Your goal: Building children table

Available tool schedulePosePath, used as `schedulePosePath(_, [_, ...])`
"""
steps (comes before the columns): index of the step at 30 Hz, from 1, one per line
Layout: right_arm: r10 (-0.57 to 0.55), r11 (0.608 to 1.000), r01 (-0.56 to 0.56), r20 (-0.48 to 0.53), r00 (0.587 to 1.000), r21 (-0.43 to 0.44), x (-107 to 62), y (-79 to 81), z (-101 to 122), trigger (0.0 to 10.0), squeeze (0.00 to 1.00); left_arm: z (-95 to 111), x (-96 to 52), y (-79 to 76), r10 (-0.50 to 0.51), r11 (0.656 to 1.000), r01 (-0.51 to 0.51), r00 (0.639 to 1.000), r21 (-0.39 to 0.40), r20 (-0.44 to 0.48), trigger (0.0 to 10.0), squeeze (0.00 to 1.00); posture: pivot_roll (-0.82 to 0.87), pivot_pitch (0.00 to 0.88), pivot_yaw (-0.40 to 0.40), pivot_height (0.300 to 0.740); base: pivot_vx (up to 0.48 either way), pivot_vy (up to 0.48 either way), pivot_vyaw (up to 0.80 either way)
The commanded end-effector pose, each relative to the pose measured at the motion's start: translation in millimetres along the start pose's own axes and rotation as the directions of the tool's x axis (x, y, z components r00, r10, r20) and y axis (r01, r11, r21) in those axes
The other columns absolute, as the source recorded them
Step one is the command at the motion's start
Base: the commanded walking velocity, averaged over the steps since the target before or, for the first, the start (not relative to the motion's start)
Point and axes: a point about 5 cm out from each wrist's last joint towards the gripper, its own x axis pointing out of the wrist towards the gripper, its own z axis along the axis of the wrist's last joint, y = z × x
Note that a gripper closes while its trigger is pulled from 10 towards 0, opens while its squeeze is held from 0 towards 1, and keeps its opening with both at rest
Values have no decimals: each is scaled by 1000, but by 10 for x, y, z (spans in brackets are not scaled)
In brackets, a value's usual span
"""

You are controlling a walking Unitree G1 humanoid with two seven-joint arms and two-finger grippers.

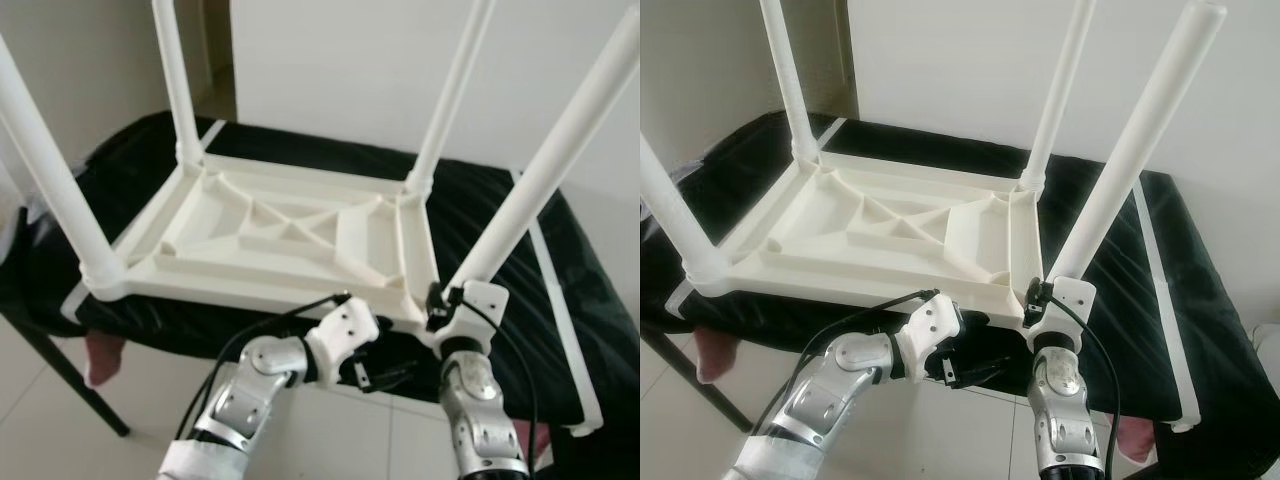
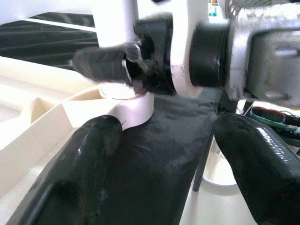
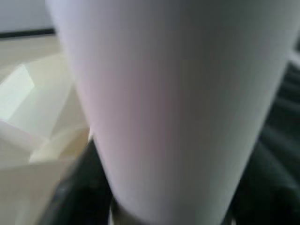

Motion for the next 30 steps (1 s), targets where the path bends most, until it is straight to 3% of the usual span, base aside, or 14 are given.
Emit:
schedulePosePath(1, [7, 1000, -7, -34, 999, 13, -15, -17, -64, 10000, 1000, -6, -1, 28, 83, 997, -83, 997, 2, -1, 10000, 0, 43, 0, -80, 740, 0, 0, 0])
schedulePosePath(17, [117, 993, -117, 11, 993, -28, -22, -188, 26, 10000, 1000, -3, -3, 28, 90, 996, -90, 996, -7, 2, 10000, 0, 21, 0, -68, 740, 0, 0, 0])
schedulePosePath(18, [146, 989, -146, 12, 989, -29, -24, -221, 28, 10000, 0, 1, 3, 30, 89, 996, -89, 996, -7, 3, 10000, 0, 21, 0, -67, 740, 0, 0, 0])
schedulePosePath(23, [199, 979, -198, 17, 980, -48, -25, -283, 34, 10000, 0, 17, 12, 36, 87, 996, -87, 996, -7, 8, 10000, 0, 20, 0, -63, 740, 0, 0, 0])
schedulePosePath(27, [291, 955, -290, 19, 956, -60, -37, -317, 59, 10000, 0, 19, 5, 35, 81, 997, -81, 997, -10, 8, 10000, 0, 16, 0, -57, 740, 0, 0, 0])
schedulePosePath(28, [372, 924, -369, 10, 928, -96, -43, -331, 82, 9804, 0, 17, -2, 31, 75, 997, -75, 997, -11, 6, 10000, 0, 17, 3, -53, 740, 0, 0, 0])
schedulePosePath(30, [372, 924, -369, 10, 928, -96, -43, -331, 82, 9804, 0, 17, -2, 31, 75, 997, -75, 997, -11, 6, 10000, 0, 17, 3, -53, 740, 0, 0, 0])
